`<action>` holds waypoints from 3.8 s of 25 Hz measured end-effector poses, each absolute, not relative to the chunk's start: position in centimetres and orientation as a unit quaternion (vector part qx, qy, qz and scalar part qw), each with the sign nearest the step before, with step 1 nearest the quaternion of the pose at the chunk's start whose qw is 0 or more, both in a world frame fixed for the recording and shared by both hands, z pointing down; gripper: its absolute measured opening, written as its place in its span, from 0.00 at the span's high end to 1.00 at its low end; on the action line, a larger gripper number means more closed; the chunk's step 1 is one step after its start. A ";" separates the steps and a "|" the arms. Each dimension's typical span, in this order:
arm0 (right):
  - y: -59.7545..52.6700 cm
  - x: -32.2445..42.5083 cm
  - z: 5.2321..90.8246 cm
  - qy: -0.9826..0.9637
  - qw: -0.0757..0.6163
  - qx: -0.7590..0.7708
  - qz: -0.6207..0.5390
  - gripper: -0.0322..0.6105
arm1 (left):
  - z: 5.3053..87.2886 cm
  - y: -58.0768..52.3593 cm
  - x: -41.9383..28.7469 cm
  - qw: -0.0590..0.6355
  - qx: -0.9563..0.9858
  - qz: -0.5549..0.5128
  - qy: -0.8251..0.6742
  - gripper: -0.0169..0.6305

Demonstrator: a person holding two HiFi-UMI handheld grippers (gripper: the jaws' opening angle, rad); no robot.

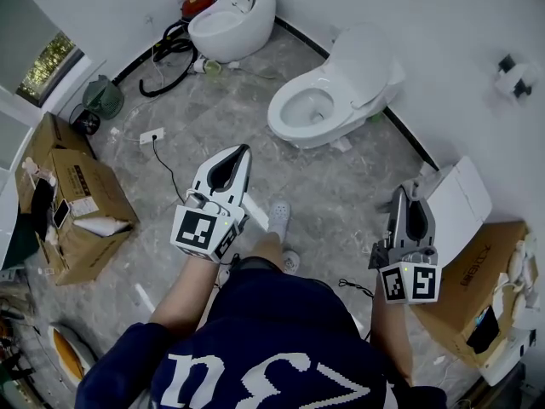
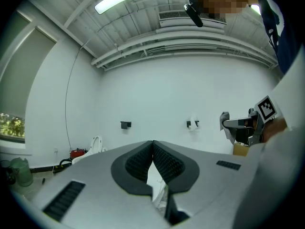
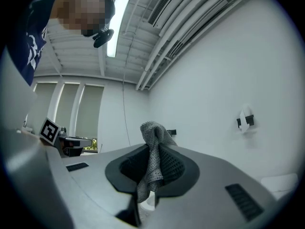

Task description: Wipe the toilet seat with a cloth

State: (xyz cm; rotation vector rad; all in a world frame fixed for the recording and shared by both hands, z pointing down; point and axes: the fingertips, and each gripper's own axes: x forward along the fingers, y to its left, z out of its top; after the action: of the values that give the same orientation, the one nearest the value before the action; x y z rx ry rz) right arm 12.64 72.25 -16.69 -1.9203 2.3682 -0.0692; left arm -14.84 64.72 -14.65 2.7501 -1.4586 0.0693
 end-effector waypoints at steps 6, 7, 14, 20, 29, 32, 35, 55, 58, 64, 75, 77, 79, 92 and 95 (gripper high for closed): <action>64.8 12.8 -16.9 0.775 0.045 -0.630 -0.025 0.85 | -14.9 57.0 -14.0 0.015 0.886 0.019 -0.464 0.95; 63.4 12.6 -16.9 0.775 0.046 -0.630 -0.025 0.85 | -15.0 55.6 -14.0 0.015 0.886 0.018 -0.463 0.95; 52.9 9.6 -17.9 0.778 0.043 -0.626 -0.014 0.85 | -15.5 45.5 -15.8 0.015 0.890 0.012 -0.456 0.95; 45.8 7.2 -17.9 0.780 0.034 -0.625 -0.006 0.85 | -15.9 38.3 -16.6 0.009 0.895 0.001 -0.446 0.95; 40.9 6.8 -18.3 0.775 0.038 -0.630 0.006 0.85 | -14.6 33.4 -17.7 0.019 0.891 0.011 -0.454 0.95; 39.3 7.4 -17.9 0.782 0.031 -0.622 0.005 0.85 | -13.8 32.2 -17.2 0.027 0.887 0.016 -0.461 0.95; 37.6 7.9 -17.3 0.789 0.030 -0.614 -0.002 0.85 | -13.4 31.3 -17.2 0.029 0.880 0.018 -0.473 0.95; 11.2 18.1 -15.1 0.854 0.023 -0.519 -0.032 0.85 | -12.6 10.7 -9.1 0.030 0.824 0.023 -0.566 0.95; 7.7 19.3 -14.1 0.862 0.018 -0.504 -0.039 0.85 | -11.6 8.2 -7.7 0.032 0.816 0.021 -0.577 0.95; 3.0 20.0 -11.3 0.869 0.002 -0.491 -0.063 0.85 | -9.0 4.6 -6.5 0.055 0.807 0.030 -0.587 0.95; -1.0 17.6 -6.1 0.867 -0.036 -0.489 -0.093 0.85 | -3.3 -1.3 -5.9 0.088 0.822 0.041 -0.561 0.95; -2.0 16.9 -5.3 0.863 -0.040 -0.494 -0.098 0.85 | -2.6 -2.6 -6.0 0.092 0.829 0.034 -0.551 0.95; -3.0 16.3 -4.3 0.860 -0.043 -0.498 -0.103 0.85 | -1.9 -3.9 -5.9 0.097 0.836 0.021 -0.540 0.95; -8.2 17.3 7.7 0.826 -0.077 -0.542 -0.134 0.84 | 8.8 -10.5 -3.3 0.128 0.859 0.044 -0.493 0.95; -9.3 17.9 11.5 0.818 -0.078 -0.551 -0.144 0.84 | 12.4 -11.8 -3.0 0.135 0.858 0.051 -0.493 0.95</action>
State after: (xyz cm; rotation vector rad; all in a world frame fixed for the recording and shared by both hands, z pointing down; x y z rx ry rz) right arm 17.89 -9.32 11.46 -1.8230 2.7061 -0.4762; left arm -2.96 -11.82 12.36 2.4856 -1.4288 0.1468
